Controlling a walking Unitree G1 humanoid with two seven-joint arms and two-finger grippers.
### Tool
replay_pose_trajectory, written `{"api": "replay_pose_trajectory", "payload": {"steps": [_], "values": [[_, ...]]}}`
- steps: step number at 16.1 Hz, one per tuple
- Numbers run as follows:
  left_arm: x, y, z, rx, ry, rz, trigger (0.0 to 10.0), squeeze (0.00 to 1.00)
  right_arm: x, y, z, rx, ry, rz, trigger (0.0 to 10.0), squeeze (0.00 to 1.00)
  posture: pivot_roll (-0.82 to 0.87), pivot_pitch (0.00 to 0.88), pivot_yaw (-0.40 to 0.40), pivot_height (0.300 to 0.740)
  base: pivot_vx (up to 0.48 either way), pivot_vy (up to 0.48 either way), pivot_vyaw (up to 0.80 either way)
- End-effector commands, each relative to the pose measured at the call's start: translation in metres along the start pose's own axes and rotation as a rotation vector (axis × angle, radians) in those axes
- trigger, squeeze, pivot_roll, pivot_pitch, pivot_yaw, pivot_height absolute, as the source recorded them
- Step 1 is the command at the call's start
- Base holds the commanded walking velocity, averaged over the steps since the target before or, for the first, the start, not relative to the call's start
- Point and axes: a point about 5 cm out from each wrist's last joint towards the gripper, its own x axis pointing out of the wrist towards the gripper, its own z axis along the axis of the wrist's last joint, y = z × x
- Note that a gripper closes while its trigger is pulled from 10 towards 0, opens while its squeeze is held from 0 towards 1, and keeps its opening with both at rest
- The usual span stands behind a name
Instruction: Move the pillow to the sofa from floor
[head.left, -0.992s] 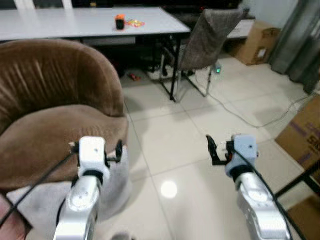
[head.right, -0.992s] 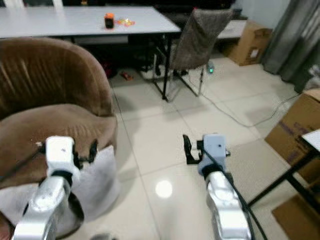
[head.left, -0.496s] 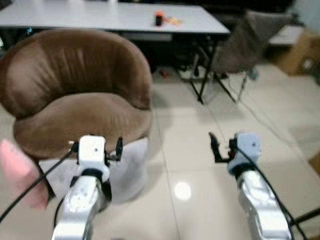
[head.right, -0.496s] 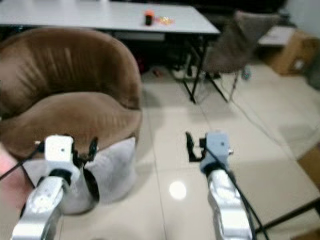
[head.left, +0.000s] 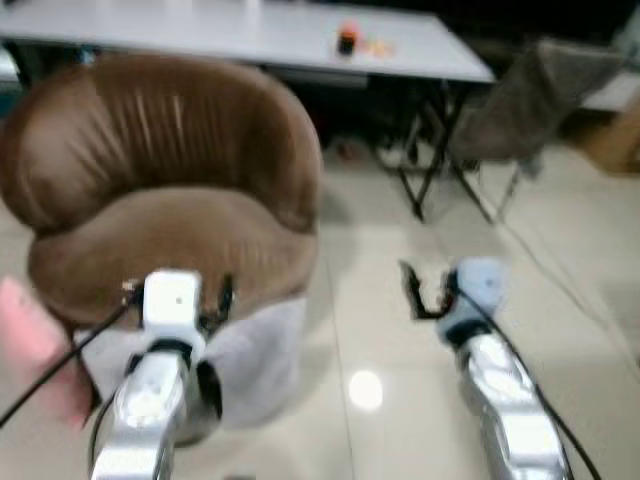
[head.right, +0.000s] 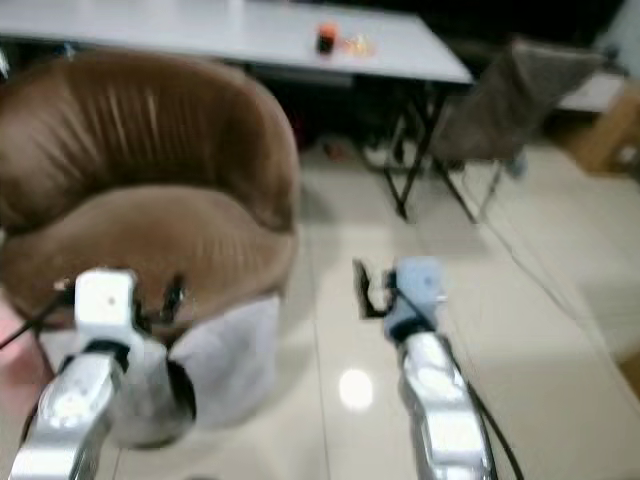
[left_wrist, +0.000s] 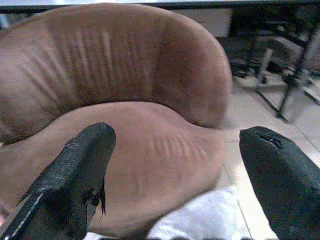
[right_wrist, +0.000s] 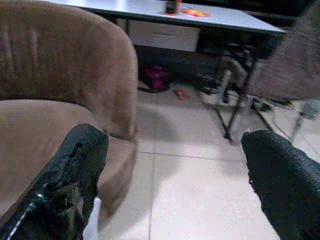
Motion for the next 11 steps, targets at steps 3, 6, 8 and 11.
{"api": "replay_pose_trajectory", "payload": {"steps": [3,6,8,11], "values": [[-0.0003,-0.0071,0.0048,-0.006,-0.020,-0.028,10.0,0.73,-0.0025,-0.0135,-0.0034,0.001,0.011,-0.037,10.0,1.00,0.02,0.000,-0.092,0.740,0.398,0.000,0.45],[-0.0013,-0.0079,0.0040,0.001,-0.019,-0.035,10.0,0.73,-0.0029,-0.0095,-0.0037,-0.008,0.010,-0.001,10.0,1.00,0.02,0.000,-0.093,0.740,0.396,0.000,0.53],[-0.0015,-0.0080,0.0040,0.000,-0.018,-0.037,10.0,0.72,-0.0028,-0.0086,-0.0038,-0.008,0.010,0.003,10.0,1.00,0.02,0.000,-0.094,0.740,0.394,0.000,0.80],[-0.0015,-0.0061,0.0037,0.007,-0.018,-0.026,10.0,0.71,-0.0022,-0.0097,-0.0059,-0.001,0.014,-0.009,10.0,1.00,0.02,0.000,-0.094,0.740,0.356,0.000,0.80]]}}
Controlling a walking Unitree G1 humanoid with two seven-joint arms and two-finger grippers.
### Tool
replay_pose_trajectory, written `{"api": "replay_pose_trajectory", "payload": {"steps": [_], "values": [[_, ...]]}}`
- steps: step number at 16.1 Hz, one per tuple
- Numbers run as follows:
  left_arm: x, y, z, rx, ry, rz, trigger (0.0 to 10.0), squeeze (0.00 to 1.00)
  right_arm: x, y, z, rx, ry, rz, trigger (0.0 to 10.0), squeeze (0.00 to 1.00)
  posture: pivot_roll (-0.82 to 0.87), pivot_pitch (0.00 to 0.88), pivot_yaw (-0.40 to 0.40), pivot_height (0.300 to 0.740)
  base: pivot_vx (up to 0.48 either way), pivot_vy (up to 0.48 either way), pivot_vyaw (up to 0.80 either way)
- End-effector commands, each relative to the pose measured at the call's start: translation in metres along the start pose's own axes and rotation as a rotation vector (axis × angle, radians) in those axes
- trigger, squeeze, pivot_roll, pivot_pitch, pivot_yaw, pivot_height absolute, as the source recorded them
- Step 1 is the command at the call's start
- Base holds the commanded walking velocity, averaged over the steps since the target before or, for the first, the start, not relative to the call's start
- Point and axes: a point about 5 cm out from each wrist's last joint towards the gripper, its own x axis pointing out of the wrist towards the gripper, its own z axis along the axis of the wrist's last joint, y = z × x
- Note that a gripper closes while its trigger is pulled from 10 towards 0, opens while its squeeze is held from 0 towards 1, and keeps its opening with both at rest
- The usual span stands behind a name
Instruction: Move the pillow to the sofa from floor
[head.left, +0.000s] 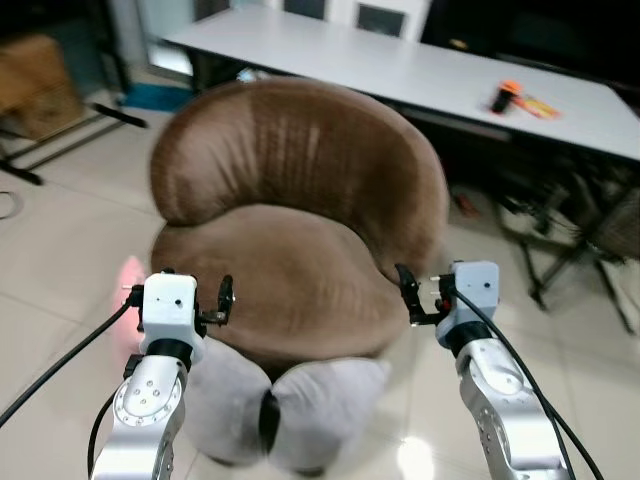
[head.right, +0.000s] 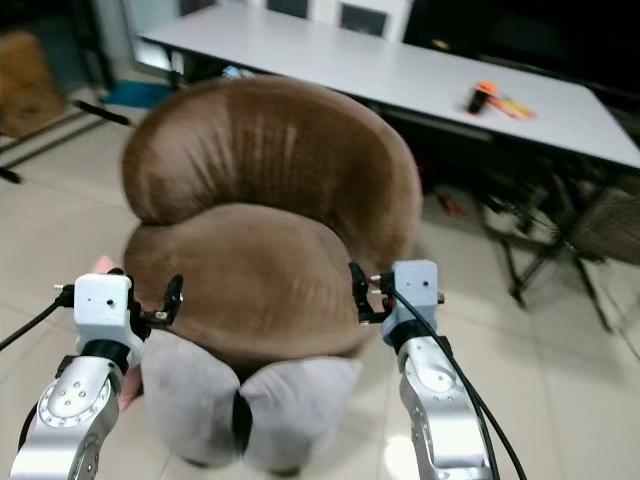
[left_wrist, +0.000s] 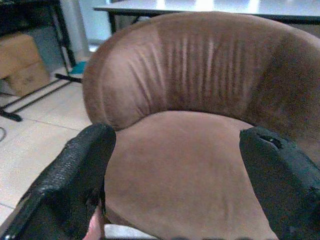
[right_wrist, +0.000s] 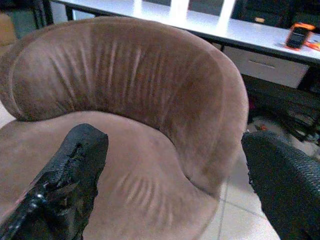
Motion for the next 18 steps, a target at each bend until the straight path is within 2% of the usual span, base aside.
{"api": "replay_pose_trajectory", "payload": {"steps": [1,2,3,4,5,6,7,9,12,16,18], "values": [[-0.001,-0.003,0.003,0.008,-0.016,-0.013,10.0,0.68,0.001,-0.006,-0.001,0.018,0.005,-0.028,10.0,1.00,0.02,0.000,-0.094,0.740,0.000,0.000,0.00],[-0.001,-0.003,0.002,0.016,-0.011,-0.010,10.0,0.63,0.001,-0.008,-0.002,0.010,0.016,-0.042,10.0,1.00,0.02,0.000,-0.094,0.740,0.000,0.000,0.00],[-0.001,-0.002,0.002,0.019,-0.010,-0.010,10.0,0.63,0.001,-0.008,-0.002,0.001,0.020,-0.041,10.0,1.00,0.02,0.000,-0.094,0.740,0.000,0.000,0.00],[-0.002,-0.001,0.002,0.037,-0.013,-0.010,10.0,0.57,0.000,-0.010,-0.003,-0.027,0.024,-0.057,10.0,0.00,0.02,0.000,-0.094,0.740,0.000,0.000,0.00],[-0.002,-0.001,0.002,0.052,-0.019,-0.012,10.0,0.57,0.000,-0.010,-0.003,-0.008,0.024,-0.051,10.0,0.00,0.02,0.000,-0.093,0.740,0.000,0.000,0.00],[-0.003,0.000,0.001,0.098,-0.035,-0.012,10.0,0.58,0.000,-0.012,-0.001,-0.055,0.004,-0.068,10.0,0.00,0.02,0.000,-0.092,0.740,0.000,0.000,0.00],[-0.003,0.000,0.001,0.099,-0.034,-0.009,10.0,0.59,0.000,-0.012,0.002,-0.082,-0.024,-0.070,10.0,0.00,0.01,0.001,-0.092,0.740,0.000,0.000,0.00],[-0.003,0.001,0.001,0.100,-0.035,-0.005,10.0,0.59,0.000,-0.011,0.007,-0.072,-0.084,-0.074,10.0,0.00,0.01,0.002,-0.091,0.740,0.000,0.000,0.00],[-0.003,0.002,0.001,0.109,-0.042,0.003,10.0,0.59,0.001,-0.009,0.003,-0.012,-0.055,-0.063,10.0,0.00,0.01,0.001,-0.091,0.740,0.000,-0.249,0.00],[-0.002,0.002,0.001,0.113,-0.043,0.005,10.0,0.59,0.000,-0.006,0.000,0.007,-0.034,-0.039,10.0,0.00,0.02,0.000,-0.089,0.740,0.000,-0.384,0.00],[-0.002,0.003,0.001,0.117,-0.046,0.007,10.0,0.58,0.000,-0.004,-0.002,0.067,-0.013,0.001,10.0,0.00,0.02,0.000,-0.087,0.740,0.000,-0.386,0.00]]}}
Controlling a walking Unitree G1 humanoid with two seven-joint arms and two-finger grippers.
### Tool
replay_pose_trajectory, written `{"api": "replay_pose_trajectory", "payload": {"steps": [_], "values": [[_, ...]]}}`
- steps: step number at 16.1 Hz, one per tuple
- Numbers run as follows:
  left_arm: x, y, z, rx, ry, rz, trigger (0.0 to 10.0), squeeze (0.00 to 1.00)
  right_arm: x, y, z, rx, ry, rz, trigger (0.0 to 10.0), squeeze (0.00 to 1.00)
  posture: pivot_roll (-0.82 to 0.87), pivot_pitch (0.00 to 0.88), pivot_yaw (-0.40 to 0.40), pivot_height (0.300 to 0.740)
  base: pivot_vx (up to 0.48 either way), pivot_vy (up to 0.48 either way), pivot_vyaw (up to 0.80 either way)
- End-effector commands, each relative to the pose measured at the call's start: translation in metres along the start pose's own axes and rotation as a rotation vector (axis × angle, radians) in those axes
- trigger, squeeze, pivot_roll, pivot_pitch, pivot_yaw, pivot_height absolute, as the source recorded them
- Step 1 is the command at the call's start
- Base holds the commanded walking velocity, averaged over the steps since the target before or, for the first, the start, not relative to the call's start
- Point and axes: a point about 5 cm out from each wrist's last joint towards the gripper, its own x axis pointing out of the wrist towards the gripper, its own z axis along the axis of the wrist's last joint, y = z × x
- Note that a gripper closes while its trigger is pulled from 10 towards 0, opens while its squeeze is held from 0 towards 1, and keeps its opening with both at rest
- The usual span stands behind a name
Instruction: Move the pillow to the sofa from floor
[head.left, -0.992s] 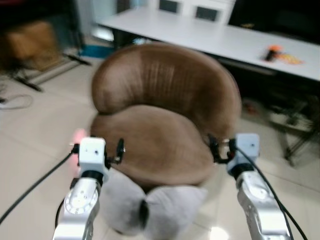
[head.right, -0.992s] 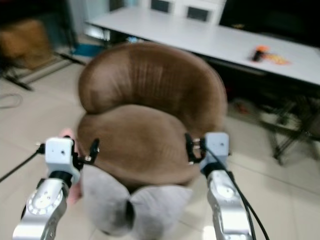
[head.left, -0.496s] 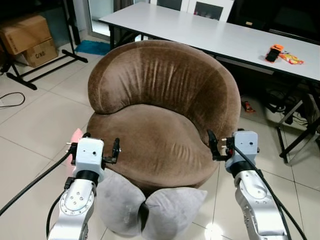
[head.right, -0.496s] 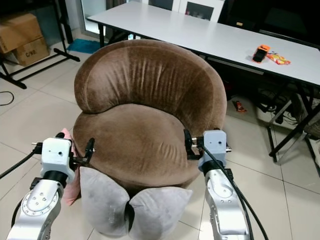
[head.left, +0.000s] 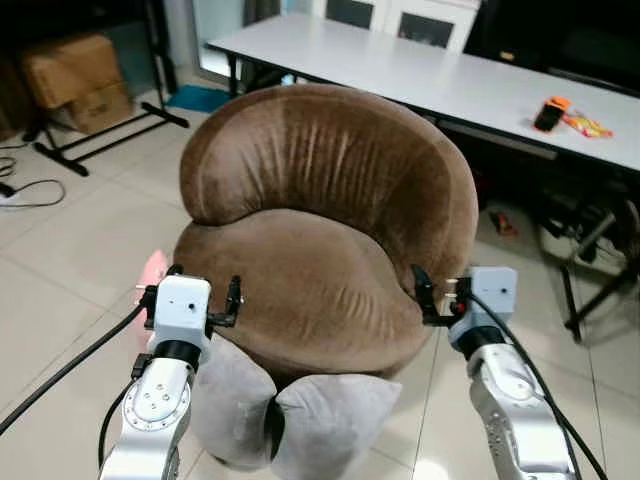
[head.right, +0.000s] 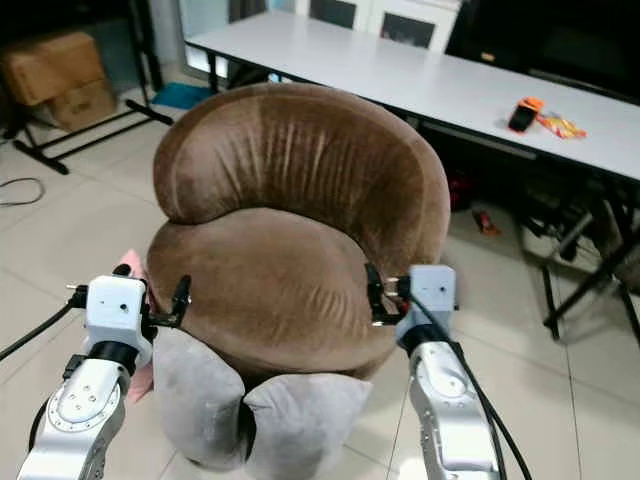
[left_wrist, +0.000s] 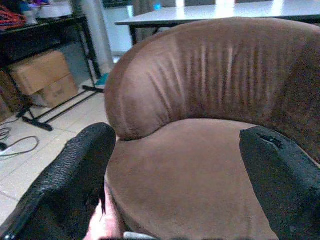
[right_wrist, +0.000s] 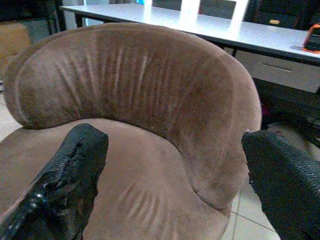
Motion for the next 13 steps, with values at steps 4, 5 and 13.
{"api": "replay_pose_trajectory", "payload": {"steps": [4,5,13], "values": [[0.0015,-0.0003,-0.0003,0.000,-0.005,-0.004,10.0,0.59,0.0002,-0.0007,0.0003,0.017,0.009,0.005,10.0,0.00,0.01,0.000,-0.081,0.740,0.000,-0.384,0.00],[0.0014,-0.0008,-0.0005,0.000,-0.005,-0.007,10.0,0.59,0.0000,-0.0013,0.0003,0.022,0.012,0.004,10.0,0.00,0.01,0.000,-0.079,0.740,0.000,-0.379,0.00],[-0.0003,-0.0044,0.0030,-0.075,-0.039,-0.042,10.0,0.62,-0.0010,0.0067,0.0012,0.008,0.012,0.084,10.0,0.00,0.01,0.000,-0.086,0.740,0.035,-0.090,0.20]]}}
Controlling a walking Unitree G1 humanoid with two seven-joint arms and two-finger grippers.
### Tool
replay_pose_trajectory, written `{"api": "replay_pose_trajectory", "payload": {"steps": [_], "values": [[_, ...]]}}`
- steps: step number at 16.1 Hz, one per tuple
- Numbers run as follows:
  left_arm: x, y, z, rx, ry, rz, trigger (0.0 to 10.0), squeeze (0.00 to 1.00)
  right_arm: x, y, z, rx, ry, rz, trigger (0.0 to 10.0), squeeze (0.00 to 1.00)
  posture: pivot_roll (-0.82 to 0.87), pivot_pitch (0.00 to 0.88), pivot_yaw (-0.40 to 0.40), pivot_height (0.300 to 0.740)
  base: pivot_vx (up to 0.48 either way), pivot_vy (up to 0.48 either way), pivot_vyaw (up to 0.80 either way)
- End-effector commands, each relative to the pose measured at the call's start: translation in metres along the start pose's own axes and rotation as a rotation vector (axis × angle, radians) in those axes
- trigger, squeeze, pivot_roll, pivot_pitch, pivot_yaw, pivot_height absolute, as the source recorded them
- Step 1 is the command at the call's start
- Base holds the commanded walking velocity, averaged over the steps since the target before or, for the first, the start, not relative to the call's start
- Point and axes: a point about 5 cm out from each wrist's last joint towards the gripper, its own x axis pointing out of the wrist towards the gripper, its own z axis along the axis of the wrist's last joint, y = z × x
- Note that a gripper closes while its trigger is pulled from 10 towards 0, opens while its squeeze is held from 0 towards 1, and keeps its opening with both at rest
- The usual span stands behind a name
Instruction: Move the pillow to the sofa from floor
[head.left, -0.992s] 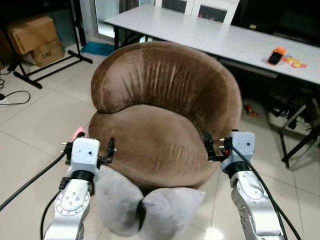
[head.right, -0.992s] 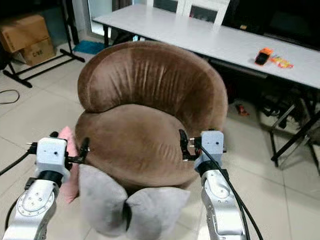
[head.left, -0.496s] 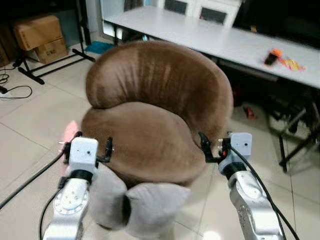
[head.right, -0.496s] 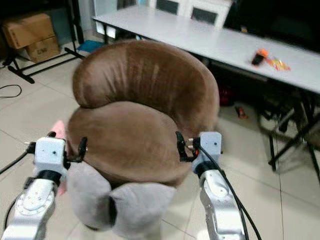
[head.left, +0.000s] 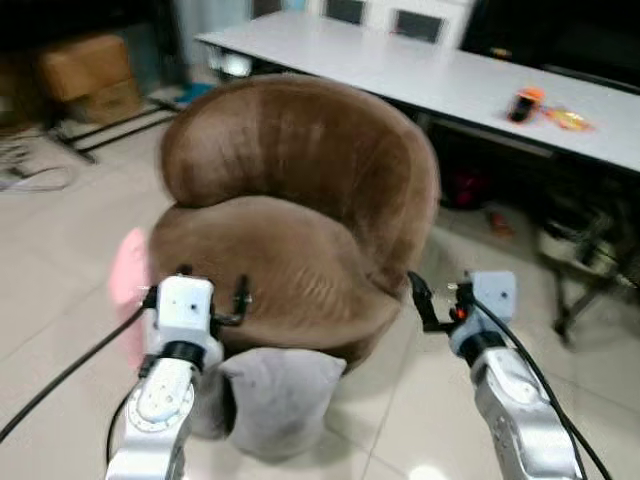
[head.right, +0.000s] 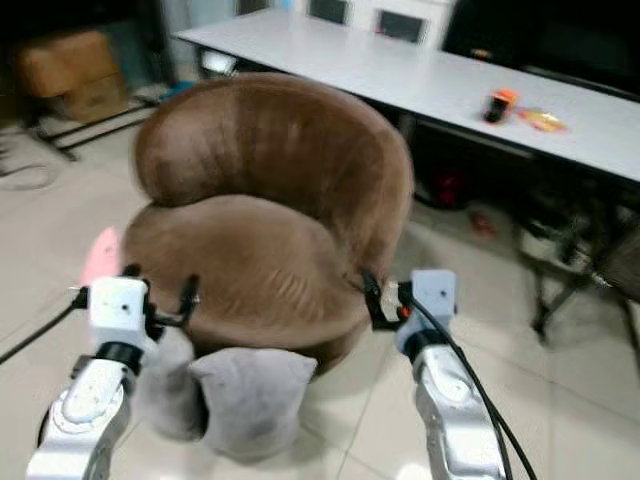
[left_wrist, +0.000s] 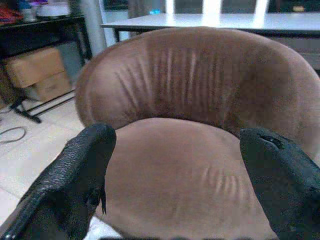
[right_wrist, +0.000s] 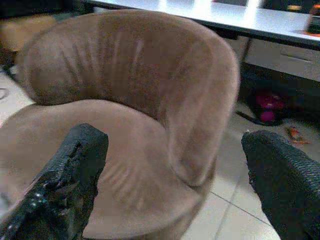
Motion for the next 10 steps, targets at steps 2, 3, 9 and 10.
{"api": "replay_pose_trajectory", "payload": {"steps": [2,3,9,10], "values": [[-0.0008,0.0052,0.0019,0.005,-0.012,0.009,10.0,0.63,0.0032,0.0066,0.0054,0.021,-0.016,0.024,10.0,0.00,0.02,0.000,-0.087,0.740,0.353,0.000,0.80],[-0.0008,0.0053,0.0017,0.005,-0.011,0.009,10.0,0.62,0.0032,0.0066,0.0053,0.020,-0.016,0.024,10.0,0.00,0.02,0.000,-0.088,0.740,0.356,0.000,0.80],[-0.0010,0.0073,0.0004,0.005,-0.007,0.009,10.0,0.64,0.0037,0.0035,0.0055,0.031,-0.019,0.001,10.0,0.00,0.02,0.000,-0.086,0.740,0.369,0.000,0.00],[-0.0010,0.0081,0.0003,0.007,-0.007,0.011,10.0,0.64,0.0039,0.0038,0.0054,0.032,-0.019,-0.001,10.0,0.00,0.02,0.000,-0.084,0.740,0.375,0.000,0.00]]}}
